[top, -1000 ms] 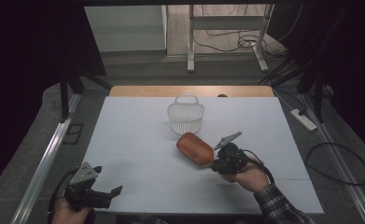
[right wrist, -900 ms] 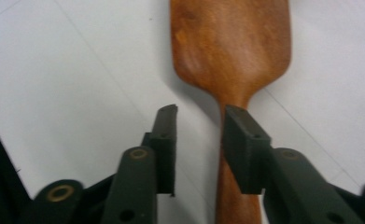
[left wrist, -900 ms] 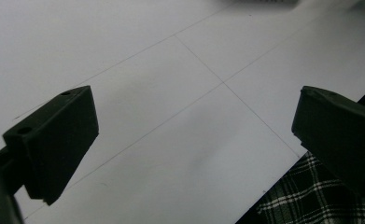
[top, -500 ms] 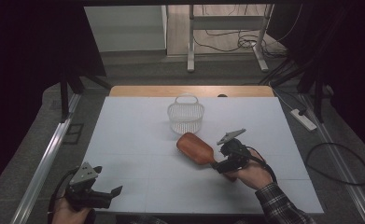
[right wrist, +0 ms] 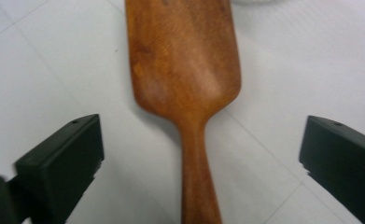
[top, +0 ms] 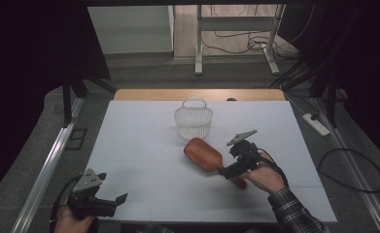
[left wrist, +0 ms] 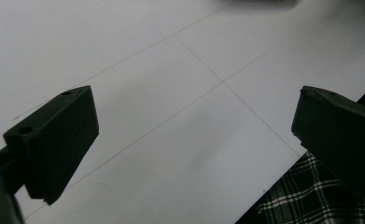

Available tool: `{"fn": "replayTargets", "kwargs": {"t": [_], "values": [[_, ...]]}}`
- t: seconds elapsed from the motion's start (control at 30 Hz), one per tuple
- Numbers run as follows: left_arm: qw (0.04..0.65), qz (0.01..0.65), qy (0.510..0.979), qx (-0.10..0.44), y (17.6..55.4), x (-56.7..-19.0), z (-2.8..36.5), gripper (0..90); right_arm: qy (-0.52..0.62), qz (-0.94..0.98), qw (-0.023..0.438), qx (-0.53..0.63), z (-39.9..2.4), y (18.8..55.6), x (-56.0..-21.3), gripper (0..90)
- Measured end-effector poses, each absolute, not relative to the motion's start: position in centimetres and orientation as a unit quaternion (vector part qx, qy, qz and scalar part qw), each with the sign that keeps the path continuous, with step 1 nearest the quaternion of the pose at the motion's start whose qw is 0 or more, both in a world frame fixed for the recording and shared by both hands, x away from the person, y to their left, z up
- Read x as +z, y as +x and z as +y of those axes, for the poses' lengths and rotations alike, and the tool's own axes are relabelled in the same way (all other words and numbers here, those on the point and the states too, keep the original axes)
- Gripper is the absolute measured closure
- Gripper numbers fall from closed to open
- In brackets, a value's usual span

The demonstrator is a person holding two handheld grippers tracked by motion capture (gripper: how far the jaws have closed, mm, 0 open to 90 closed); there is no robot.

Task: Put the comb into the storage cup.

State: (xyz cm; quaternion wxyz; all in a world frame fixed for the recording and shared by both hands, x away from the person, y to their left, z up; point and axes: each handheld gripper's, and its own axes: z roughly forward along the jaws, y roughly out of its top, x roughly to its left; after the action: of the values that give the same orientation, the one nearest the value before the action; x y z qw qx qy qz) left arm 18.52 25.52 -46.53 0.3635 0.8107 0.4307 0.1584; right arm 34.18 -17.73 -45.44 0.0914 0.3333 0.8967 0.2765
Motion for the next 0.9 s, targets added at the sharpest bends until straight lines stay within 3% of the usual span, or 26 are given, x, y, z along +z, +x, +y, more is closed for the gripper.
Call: {"fn": "replayTargets", "kwargs": {"t": [0.9], "values": [[0.363,0.430,0.811,0.158,18.5,-46.5,25.5,1.3,0.331,0.913,0.079,0.223,-16.5,35.3,-48.3,0.0]]}}
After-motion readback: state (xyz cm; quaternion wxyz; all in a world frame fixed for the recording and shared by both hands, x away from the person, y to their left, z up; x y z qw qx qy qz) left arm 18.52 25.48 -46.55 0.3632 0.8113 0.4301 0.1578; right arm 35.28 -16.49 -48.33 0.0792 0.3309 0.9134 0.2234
